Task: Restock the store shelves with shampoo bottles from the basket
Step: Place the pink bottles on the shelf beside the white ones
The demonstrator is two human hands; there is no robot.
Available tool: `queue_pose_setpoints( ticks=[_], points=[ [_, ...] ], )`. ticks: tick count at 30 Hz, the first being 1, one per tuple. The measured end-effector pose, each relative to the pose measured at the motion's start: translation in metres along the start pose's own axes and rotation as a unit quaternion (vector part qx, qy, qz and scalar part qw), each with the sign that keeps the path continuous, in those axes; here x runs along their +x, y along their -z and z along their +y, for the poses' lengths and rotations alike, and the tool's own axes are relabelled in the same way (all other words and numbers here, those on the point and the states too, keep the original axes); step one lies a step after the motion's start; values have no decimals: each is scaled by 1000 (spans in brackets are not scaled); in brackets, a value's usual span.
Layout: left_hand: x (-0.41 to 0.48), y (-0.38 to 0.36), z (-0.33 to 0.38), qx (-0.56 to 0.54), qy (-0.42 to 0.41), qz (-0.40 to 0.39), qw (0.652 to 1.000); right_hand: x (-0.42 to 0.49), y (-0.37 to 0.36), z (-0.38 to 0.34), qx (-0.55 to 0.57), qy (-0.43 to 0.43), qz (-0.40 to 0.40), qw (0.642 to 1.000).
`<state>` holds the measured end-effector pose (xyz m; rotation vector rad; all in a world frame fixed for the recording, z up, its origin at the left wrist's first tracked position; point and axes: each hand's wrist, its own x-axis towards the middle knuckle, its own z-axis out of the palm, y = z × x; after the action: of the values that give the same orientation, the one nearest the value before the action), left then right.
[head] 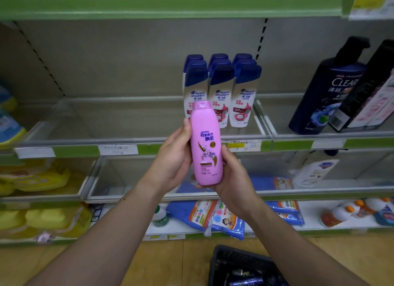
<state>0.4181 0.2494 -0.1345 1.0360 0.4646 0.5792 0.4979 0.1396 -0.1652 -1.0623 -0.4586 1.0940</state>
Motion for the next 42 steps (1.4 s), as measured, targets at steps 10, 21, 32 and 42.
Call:
queue_pose_setpoints(
  ticks=[10,21,32,42],
  points=[
    [0,29,34,-9,-26,14,1000,21,-41,1,28,-5,-36,999],
    [1,67,51,42,-13,-3,999,45,-79,12,93,-106,-29,990],
    [17,81,72,125,-33,114,985,71,-97,19,103,-107,-127,981],
    [28,92,78,198,-55,61,977,102,-106,22,17,28,-47,998]
  ],
)
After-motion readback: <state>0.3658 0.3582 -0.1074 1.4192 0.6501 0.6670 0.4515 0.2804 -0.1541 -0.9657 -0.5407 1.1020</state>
